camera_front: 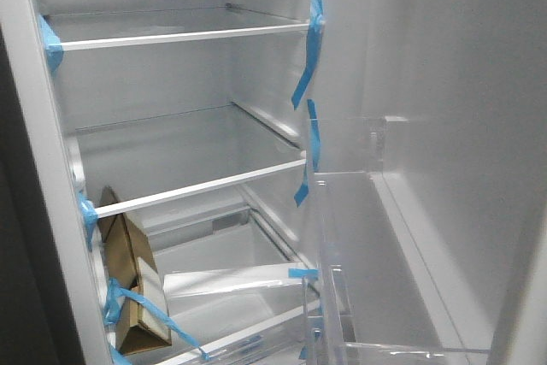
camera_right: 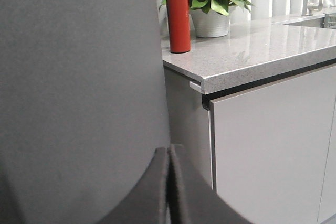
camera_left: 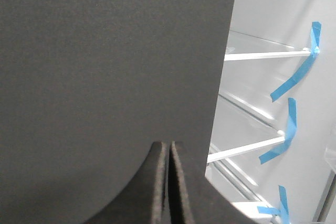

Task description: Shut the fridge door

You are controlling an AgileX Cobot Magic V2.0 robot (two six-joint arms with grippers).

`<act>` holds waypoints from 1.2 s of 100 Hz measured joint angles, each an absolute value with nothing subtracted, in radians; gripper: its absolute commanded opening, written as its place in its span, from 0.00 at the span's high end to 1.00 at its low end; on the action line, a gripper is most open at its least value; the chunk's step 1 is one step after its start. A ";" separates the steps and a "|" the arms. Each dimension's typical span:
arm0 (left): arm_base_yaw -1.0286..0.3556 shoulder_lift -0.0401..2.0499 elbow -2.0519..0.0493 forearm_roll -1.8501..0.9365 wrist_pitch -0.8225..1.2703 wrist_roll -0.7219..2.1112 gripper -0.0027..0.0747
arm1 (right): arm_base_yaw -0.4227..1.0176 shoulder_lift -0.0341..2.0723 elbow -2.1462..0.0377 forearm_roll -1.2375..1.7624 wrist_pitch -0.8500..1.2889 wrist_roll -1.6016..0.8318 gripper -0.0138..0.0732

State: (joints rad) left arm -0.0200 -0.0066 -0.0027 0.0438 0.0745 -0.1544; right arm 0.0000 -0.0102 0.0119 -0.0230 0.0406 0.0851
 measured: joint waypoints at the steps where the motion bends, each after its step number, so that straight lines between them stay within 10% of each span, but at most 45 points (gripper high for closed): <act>1: -0.020 -0.007 -0.003 0.044 0.075 -0.154 0.99 | 0.000 -0.010 0.012 -0.023 0.041 0.085 0.92; 79: -0.020 -0.007 -0.003 0.044 0.075 -0.154 0.99 | 0.000 -0.010 0.012 -0.017 0.041 0.085 0.92; 120: -0.020 -0.007 -0.003 0.044 0.075 -0.154 0.99 | 0.000 -0.008 -0.064 0.848 0.022 0.086 0.92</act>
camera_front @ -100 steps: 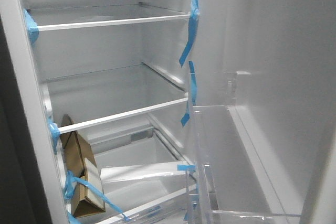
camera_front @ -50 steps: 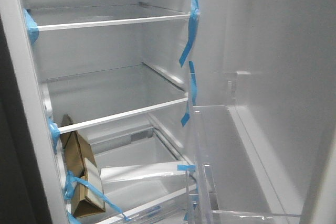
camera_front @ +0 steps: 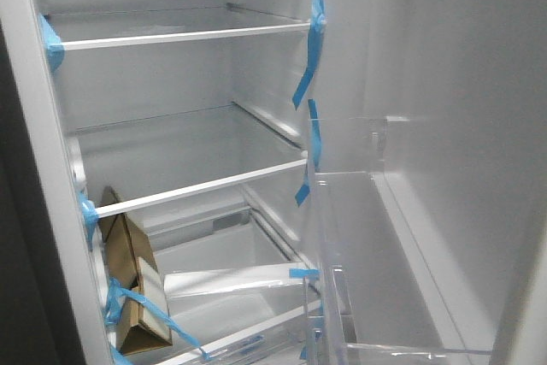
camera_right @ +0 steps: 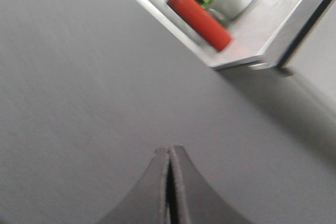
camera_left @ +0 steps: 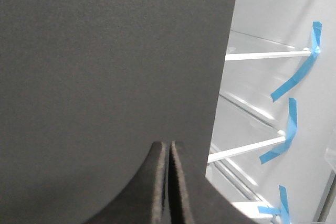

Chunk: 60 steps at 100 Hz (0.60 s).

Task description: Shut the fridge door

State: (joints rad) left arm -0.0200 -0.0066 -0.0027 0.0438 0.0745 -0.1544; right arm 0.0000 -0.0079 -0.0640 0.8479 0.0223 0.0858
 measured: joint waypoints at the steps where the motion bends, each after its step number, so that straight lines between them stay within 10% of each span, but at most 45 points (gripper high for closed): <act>1: -0.020 -0.007 -0.003 0.044 0.075 -0.154 0.99 | 0.000 -0.005 -0.067 0.862 0.020 0.086 0.92; 60: -0.020 -0.007 -0.003 0.044 0.075 -0.154 0.99 | -0.002 0.195 -0.242 1.291 0.194 0.090 0.92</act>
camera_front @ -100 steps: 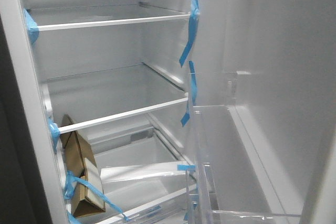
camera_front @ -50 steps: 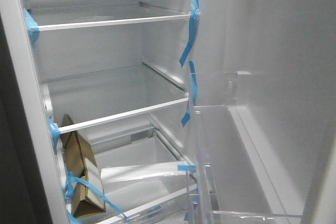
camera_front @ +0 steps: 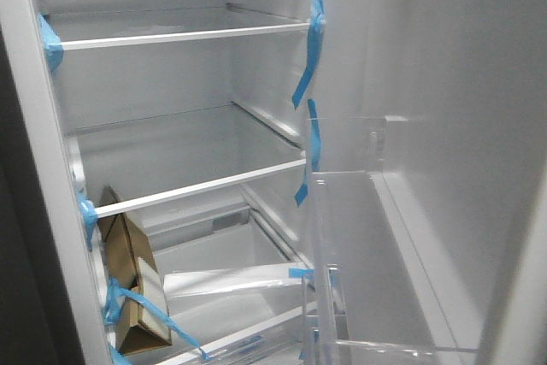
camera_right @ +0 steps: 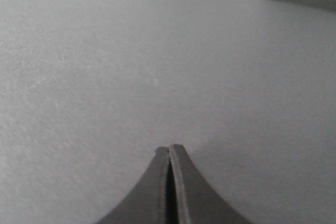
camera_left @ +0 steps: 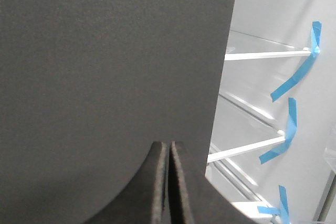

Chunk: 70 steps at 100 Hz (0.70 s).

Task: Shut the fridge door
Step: 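Push the door with both grippers until it shuts against the fridge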

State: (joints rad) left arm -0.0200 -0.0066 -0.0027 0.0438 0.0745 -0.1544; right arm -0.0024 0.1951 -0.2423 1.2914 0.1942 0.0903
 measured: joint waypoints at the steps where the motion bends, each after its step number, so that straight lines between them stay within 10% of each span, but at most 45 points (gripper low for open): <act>1: -0.020 -0.007 -0.003 0.044 0.075 -0.154 0.99 | -0.002 0.202 -0.245 1.291 0.197 0.090 0.92; 70: -0.020 -0.007 -0.003 0.044 0.075 -0.154 0.99 | 0.031 0.710 -0.703 1.097 0.553 -0.031 0.92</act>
State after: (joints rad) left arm -0.0200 -0.0066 -0.0027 0.0438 0.0745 -0.1544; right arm 0.0306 0.7102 -0.7029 1.0968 0.5532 -0.0311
